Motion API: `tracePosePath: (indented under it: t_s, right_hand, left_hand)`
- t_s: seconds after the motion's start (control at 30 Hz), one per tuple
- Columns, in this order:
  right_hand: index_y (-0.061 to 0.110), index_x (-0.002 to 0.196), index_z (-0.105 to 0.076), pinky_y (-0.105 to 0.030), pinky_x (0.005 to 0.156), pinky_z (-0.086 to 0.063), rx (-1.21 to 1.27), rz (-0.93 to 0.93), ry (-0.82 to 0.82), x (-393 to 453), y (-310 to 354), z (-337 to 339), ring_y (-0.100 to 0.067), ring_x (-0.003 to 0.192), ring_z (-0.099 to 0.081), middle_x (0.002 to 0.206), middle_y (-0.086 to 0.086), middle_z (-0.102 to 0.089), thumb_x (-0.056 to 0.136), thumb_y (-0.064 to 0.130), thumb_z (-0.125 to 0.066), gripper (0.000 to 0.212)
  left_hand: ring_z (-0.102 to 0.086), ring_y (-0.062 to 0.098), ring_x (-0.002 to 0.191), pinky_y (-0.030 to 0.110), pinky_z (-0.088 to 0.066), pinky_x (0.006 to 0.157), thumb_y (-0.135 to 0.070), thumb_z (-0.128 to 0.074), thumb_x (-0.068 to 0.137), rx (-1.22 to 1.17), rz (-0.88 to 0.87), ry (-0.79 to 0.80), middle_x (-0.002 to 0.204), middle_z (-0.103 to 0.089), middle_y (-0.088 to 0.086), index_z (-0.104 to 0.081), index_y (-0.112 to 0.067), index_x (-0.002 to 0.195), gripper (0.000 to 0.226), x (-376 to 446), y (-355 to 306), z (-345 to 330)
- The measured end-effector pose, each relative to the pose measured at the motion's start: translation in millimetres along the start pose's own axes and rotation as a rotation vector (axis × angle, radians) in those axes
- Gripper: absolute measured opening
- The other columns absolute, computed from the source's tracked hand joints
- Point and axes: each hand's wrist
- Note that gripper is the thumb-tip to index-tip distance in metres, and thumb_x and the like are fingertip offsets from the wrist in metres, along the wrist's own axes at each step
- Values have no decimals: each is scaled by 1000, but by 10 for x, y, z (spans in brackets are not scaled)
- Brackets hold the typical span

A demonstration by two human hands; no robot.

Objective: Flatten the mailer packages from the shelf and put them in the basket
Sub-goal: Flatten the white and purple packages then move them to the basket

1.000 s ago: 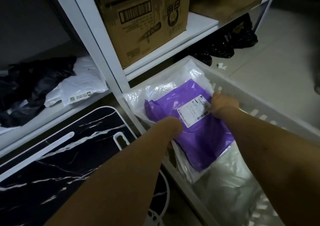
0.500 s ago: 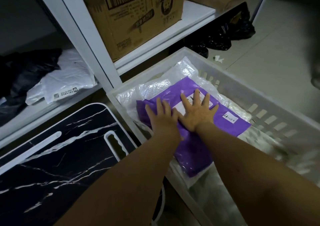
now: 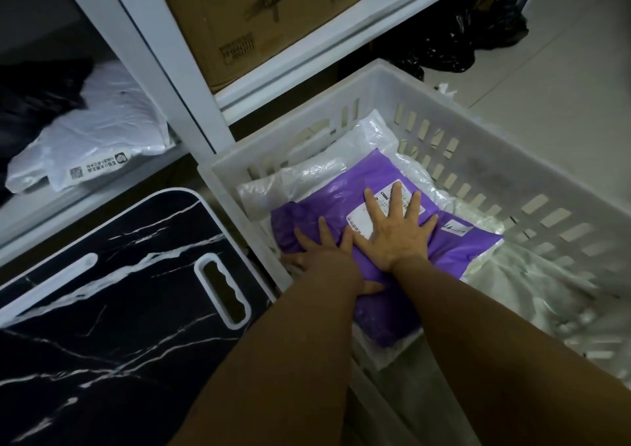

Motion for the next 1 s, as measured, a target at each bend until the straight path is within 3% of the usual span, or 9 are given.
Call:
tracePosePath:
  t_s: [0.27,0.43,0.57,0.7,0.9,1.0]
  right_hand:
    - [46,150,10,-73,108,-5,-35,-13,0,-37,37,52,-43,145,15,161,-6,17,80,85,-15,83]
    - [43,151,3,-70,109,-4,-12,-60,35,-186,124,205,-41,146,11,162,-6,14,89,76,-15,72]
    - [33,151,-14,-65,110,-17,23,-79,92,-344,188,415,-37,146,-6,161,-11,-6,97,58,-28,61]
    - [18,140,-39,-57,107,-28,-27,-81,63,-531,250,756,-32,134,-30,145,-12,-35,97,36,-39,47]
    - [19,126,-58,-46,107,-33,-76,2,15,-824,679,1472,-31,125,-48,132,-8,-57,96,28,-43,35]
    - [14,123,-55,-40,98,-42,-84,93,-19,-982,990,1752,-31,116,-56,124,-11,-61,93,15,-45,31]
  left_hand:
    - [20,58,135,76,-10,103,-83,-52,68,61,5,-15,151,37,13,25,-33,147,121,-29,8,-11]
    - [4,57,139,72,-11,106,-81,-45,76,142,-52,-124,157,18,19,13,-30,152,108,-182,36,100]
    - [-18,45,141,64,-21,106,-73,-40,86,181,-153,-235,157,-12,18,-7,-23,153,90,-407,144,203]
    - [-37,35,133,52,-34,102,-58,-41,94,142,-275,-355,148,-33,14,-28,-17,146,68,-782,280,324]
    - [-45,33,124,46,-39,99,-41,-46,97,53,-299,-572,137,-43,14,-37,-16,140,51,-1561,761,507]
    - [-49,32,119,43,-42,96,-37,-47,96,18,-237,-611,128,-48,13,-43,-14,132,43,-1861,1088,552]
Point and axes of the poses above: each hand's wrist, its own x-axis towards the middle knuckle, its own z-axis out of the back of the hand, y = z × x
